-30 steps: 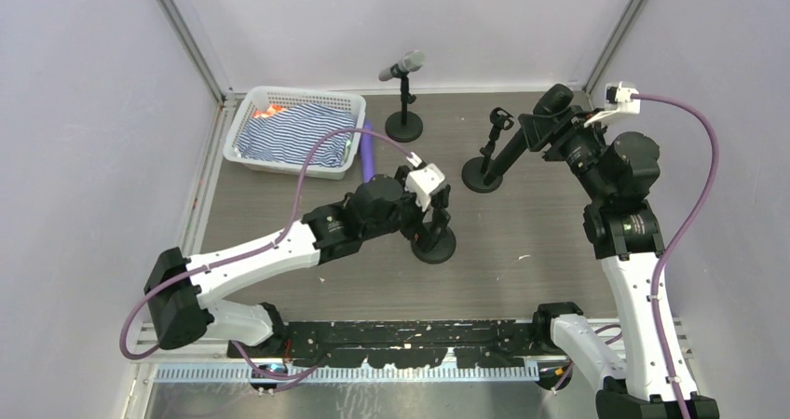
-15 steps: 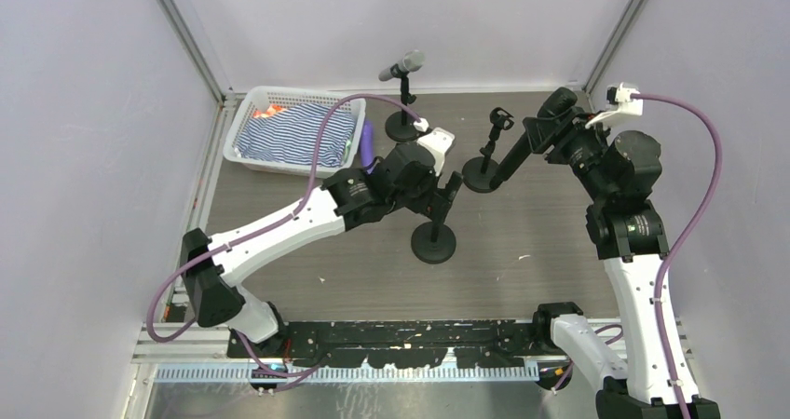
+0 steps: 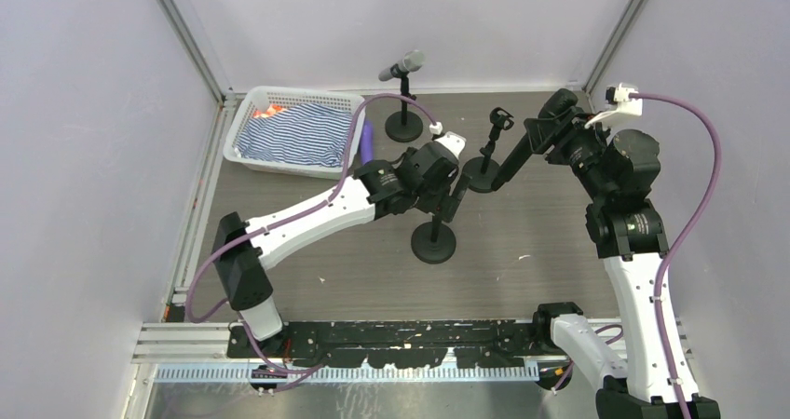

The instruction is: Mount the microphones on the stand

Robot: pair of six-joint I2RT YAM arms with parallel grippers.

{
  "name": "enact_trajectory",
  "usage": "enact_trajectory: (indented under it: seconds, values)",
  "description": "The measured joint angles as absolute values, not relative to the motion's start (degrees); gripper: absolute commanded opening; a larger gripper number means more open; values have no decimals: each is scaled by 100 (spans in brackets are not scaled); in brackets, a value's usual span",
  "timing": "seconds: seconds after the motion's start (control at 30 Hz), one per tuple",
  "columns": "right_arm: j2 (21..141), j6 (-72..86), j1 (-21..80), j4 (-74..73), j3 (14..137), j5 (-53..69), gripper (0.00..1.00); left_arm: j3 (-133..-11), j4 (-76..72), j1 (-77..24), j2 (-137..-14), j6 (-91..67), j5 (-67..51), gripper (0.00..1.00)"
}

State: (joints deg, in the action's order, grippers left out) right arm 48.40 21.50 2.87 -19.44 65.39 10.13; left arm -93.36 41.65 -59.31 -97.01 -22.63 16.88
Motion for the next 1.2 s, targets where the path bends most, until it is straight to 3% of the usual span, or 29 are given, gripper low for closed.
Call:
enact_trajectory:
  seconds: [0.2,0.63,0.83,1.0,1.2]
  values:
    - [4838,2108,290,-1962,6539,989,1,-9445,4206,-5935,-9839,-2185,1675,78]
    - [4838,2084,290,-1988,6539,967,1,-9472,4075,-5961,-9832,-1629,1249,39]
    - [4823,2029,290,-1986,6536,974,1,-9382,4045,-5959,-9754,-1332,1017,30]
    - [4637,1981,290,-1824,6381,1050,1,-8731,3483,-5924,-9338,-963,742,20]
    - [4353,2051,290,-1365,5946,1280,1,-7116,1857,-5653,-8320,-550,14,4]
